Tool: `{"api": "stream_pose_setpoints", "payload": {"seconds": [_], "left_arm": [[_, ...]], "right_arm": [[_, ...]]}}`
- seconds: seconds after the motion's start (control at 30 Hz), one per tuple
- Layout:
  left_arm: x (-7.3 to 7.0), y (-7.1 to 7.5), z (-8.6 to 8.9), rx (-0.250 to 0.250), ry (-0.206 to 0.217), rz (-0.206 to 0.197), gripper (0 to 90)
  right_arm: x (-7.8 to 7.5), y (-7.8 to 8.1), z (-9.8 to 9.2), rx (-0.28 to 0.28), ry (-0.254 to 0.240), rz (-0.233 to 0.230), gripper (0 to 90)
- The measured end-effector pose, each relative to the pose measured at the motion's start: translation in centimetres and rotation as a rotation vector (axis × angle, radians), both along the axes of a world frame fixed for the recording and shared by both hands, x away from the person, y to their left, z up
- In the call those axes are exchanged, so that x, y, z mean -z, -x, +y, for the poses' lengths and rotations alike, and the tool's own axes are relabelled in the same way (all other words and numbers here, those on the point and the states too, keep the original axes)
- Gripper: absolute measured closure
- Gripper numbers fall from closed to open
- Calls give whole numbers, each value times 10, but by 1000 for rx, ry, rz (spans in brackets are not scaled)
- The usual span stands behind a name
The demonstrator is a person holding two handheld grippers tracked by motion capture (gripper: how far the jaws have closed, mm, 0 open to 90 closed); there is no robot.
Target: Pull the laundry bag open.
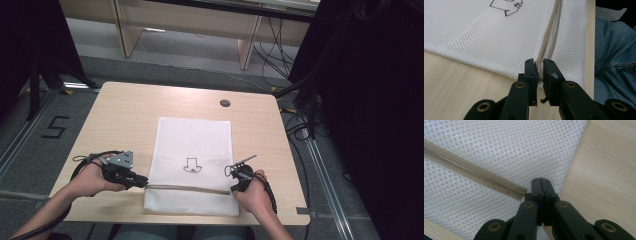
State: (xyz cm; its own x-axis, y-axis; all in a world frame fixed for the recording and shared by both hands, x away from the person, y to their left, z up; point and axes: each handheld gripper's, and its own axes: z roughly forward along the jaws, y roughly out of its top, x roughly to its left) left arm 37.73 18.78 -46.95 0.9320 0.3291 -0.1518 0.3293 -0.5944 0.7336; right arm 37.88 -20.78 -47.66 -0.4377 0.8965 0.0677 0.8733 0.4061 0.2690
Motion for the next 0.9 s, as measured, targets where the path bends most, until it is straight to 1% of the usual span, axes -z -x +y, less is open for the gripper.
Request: {"api": "stream_pose_setpoints", "payload": {"seconds": [0.1, 0.17, 0.2, 0.23, 0.3, 0.33, 0.37, 0.4, 0.43, 0.47, 0.5, 0.53, 0.57, 0.6, 0.63, 0.67, 0.7, 0.73, 0.77, 0.8, 0.83, 0.87, 0.9], "left_arm": [[2, 0, -6, -8, -3, -3, 813], [6, 0, -11, -9, -6, -5, 808], [7, -1, -14, 0, -8, -16, 803], [9, 0, -17, -13, -4, -12, 795], [12, -1, -24, -22, -2, -27, 763], [13, -2, -25, -15, 4, -37, 744], [14, -1, -29, -36, 21, -35, 724], [14, -2, -30, -29, 25, -52, 697], [13, -3, -31, -29, 18, -69, 685], [13, -2, -32, -34, 55, -69, 677], [12, -3, -31, -38, 58, -79, 657], [13, -3, -31, -52, 104, -74, 635], [13, -3, -30, -71, 117, -78, 604], [12, -4, -27, -85, 125, -78, 581], [13, -4, -26, -111, 137, -80, 553], [13, -6, -23, -118, 140, -106, 537], [13, -6, -22, -147, 154, -95, 525], [13, -7, -19, -186, 167, -102, 515], [13, -10, -16, -185, 177, -116, 502], [12, -10, -14, -211, 186, -121, 494], [11, -11, -12, -232, 204, -118, 487], [11, -12, -10, -257, 224, -120, 480], [10, -13, -6, -285, 240, -124, 471]], "right_arm": [[0, 0, 0, -4, 0, -2, 900], [0, 0, 0, -4, 0, -3, 900], [0, 0, 0, -4, 0, -3, 900], [0, 0, 0, -4, 0, -3, 900], [0, 0, 0, -4, 0, -3, 900], [0, 0, 0, -4, 1, -3, 900], [1, 0, 0, -8, 21, -10, 900], [0, 1, 2, 11, 9, -2, 900], [0, 1, 2, 21, 3, 1, 900], [0, 1, 2, 22, 3, 1, 900], [-1, 1, 2, 1, -14, -1, 900], [-1, 2, 2, 17, -16, 0, 900], [-1, 3, 2, 21, -21, -10, 900], [0, 3, 1, 11, -20, -14, 900], [0, 2, 0, 4, -17, -11, 900], [0, 2, 0, -1, -12, -8, 900], [0, 3, 0, 2, -20, -14, 900], [2, 3, 0, 7, -18, -35, 898], [0, 3, -1, 9, -15, -20, 873], [-1, 2, -2, 13, -35, -2, 842], [-1, 2, -2, 18, -39, -6, 822], [-3, 3, -2, 26, -54, -10, 816], [-6, 5, -1, 20, -66, -28, 812]]}}
